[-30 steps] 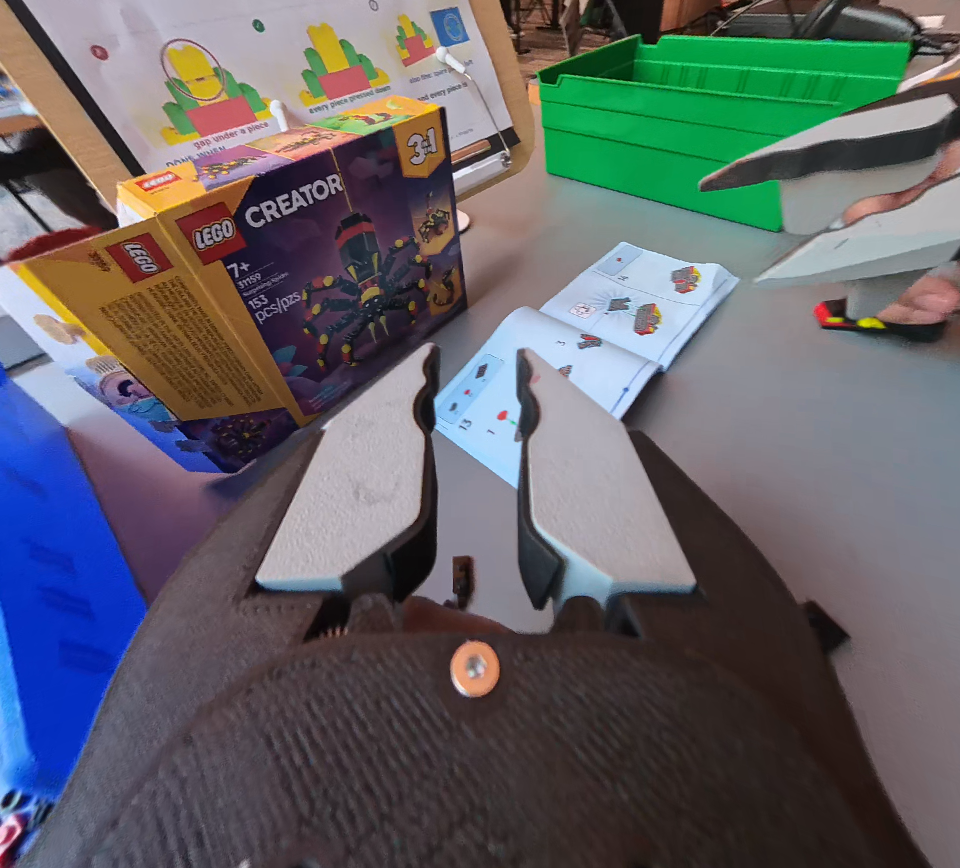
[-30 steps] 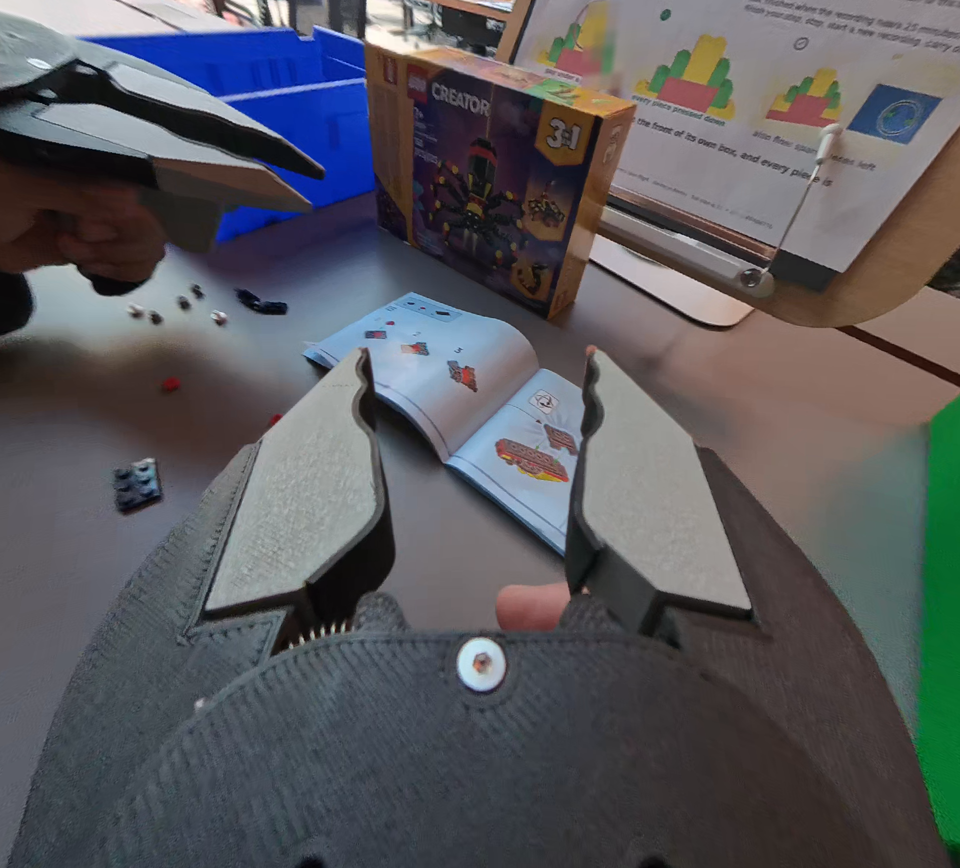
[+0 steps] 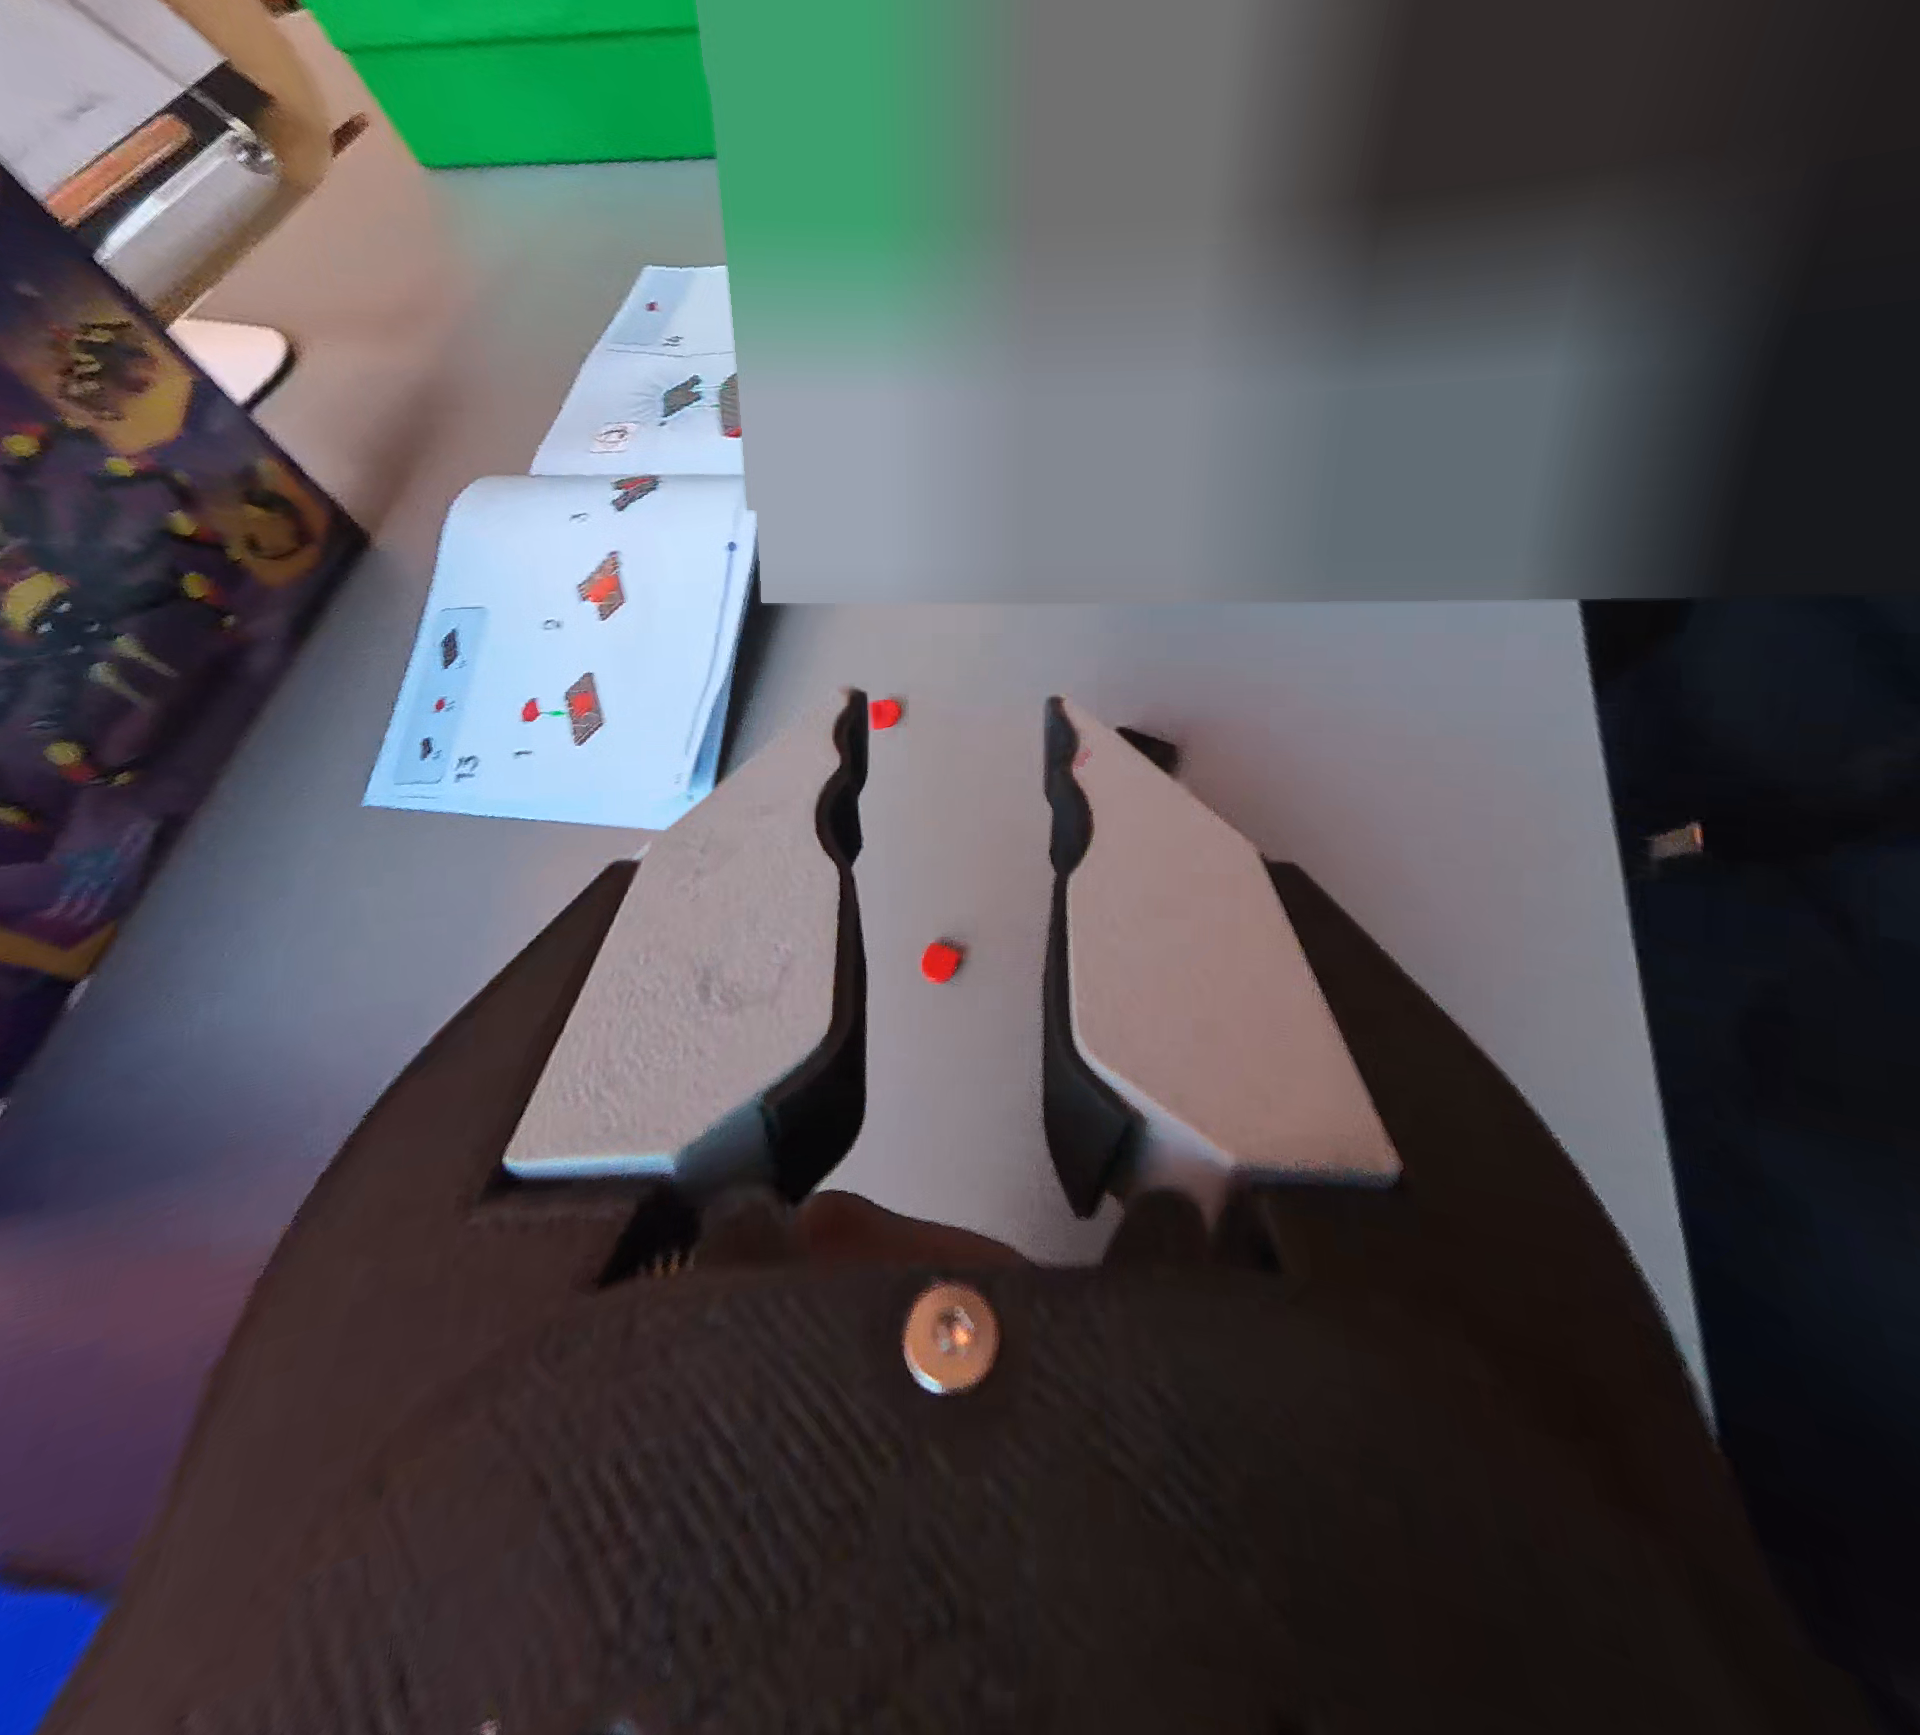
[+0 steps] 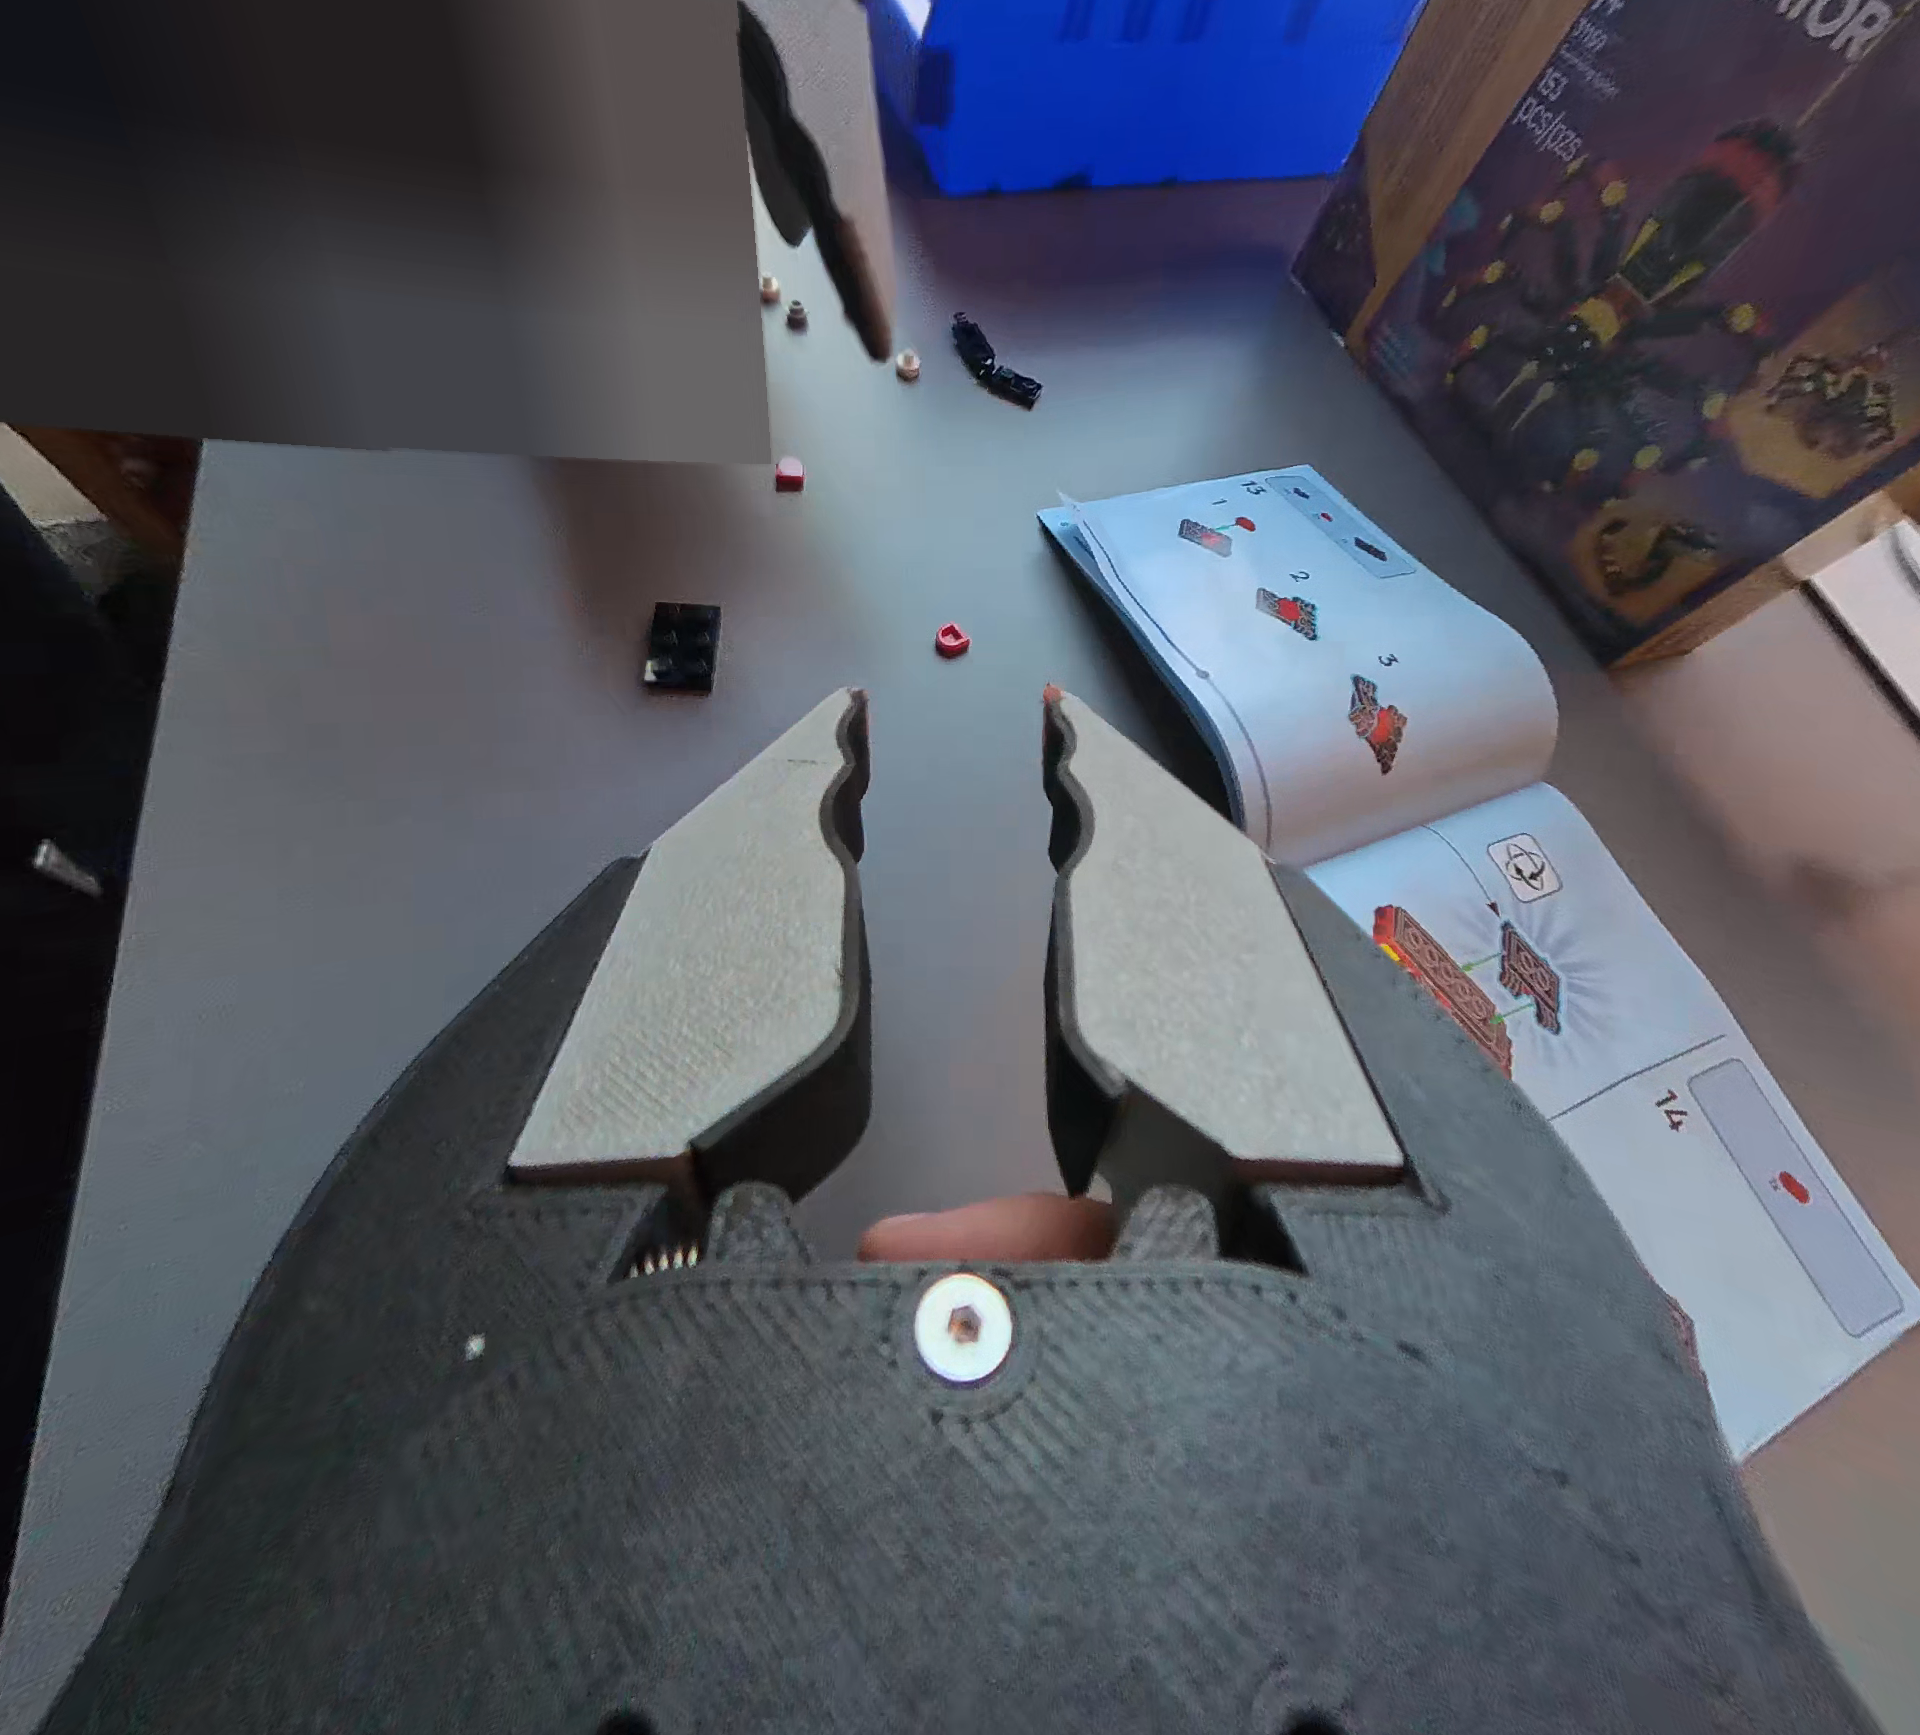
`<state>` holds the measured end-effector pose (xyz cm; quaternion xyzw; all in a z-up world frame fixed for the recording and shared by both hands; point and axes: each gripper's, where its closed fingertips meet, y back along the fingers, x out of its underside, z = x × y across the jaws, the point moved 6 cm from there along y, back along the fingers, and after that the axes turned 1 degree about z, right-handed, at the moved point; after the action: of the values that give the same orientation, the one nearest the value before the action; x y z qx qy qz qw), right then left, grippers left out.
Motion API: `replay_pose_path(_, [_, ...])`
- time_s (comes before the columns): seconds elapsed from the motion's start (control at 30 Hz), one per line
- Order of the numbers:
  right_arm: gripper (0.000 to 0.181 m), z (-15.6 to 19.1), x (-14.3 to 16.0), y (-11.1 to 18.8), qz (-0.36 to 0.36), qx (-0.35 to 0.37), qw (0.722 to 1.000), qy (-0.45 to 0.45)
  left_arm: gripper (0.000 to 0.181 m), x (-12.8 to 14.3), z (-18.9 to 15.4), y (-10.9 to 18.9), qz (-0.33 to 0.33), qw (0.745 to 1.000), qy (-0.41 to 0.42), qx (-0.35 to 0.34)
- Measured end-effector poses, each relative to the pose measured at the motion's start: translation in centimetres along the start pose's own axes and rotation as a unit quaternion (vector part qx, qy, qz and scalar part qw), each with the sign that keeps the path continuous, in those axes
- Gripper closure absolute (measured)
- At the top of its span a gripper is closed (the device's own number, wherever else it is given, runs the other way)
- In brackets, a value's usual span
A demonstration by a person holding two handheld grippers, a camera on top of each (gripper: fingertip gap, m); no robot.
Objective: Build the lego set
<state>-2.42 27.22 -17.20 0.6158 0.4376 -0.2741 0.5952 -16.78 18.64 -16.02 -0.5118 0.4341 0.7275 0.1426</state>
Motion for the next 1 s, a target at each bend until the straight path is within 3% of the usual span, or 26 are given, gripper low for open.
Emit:
replay_pose_path(0.03, [0.15, -0.1, 0.0, 0.2, -0.008, 0.0, 1.0, -0.004, 0.15, 0.0, -0.5, -0.1, -0.001, 1.0, -0.009, 0.006])
replay_pose_path(0.2, [0.155, -0.5, 0.0, 0.8, -0.028, 0.017, 0.999, -0.017, 0.15, 0.3, -1.2, -0.6, 0.016, 1.0, -0.022, 0.008])
replay_pose_path(0.37, [0.156, -0.3, 0.1, 0.6, -0.015, 0.02, 1.0, -0.011, 0.154, -0.1, -0.6, 1.2, -0.036, 0.999, 0.014, 0.02])
replay_pose_path(0.5, [0.156, 0.2, 0.3, 0.3, -0.003, 0.011, 1.0, 0.003, 0.15, 0.7, -0.4, 0.6, -0.009, 1.0, -0.004, 0.002])
replay_pose_path(0.63, [0.156, 0.2, 0.3, -0.1, 0.004, -0.015, 1.0, 0.008, 0.144, 0.4, -1.4, 0.3, -0.021, 0.998, -0.004, 0.058])
replay_pose_path(0.9, [0.156, -0.2, -0.1, -0.2, -0.027, -0.06, 0.995, -0.068, 0.15, 1.1, -1.3, -0.1, 0.006, 0.999, -0.024, 0.04])
replay_pose_path(1.0, [0.155, -0.2, 0.5, -0.9, -0.008, -0.072, 0.994, -0.084, 0.151, 1.5, -1.7, -0.7, 0.027, 0.998, -0.041, 0.033])
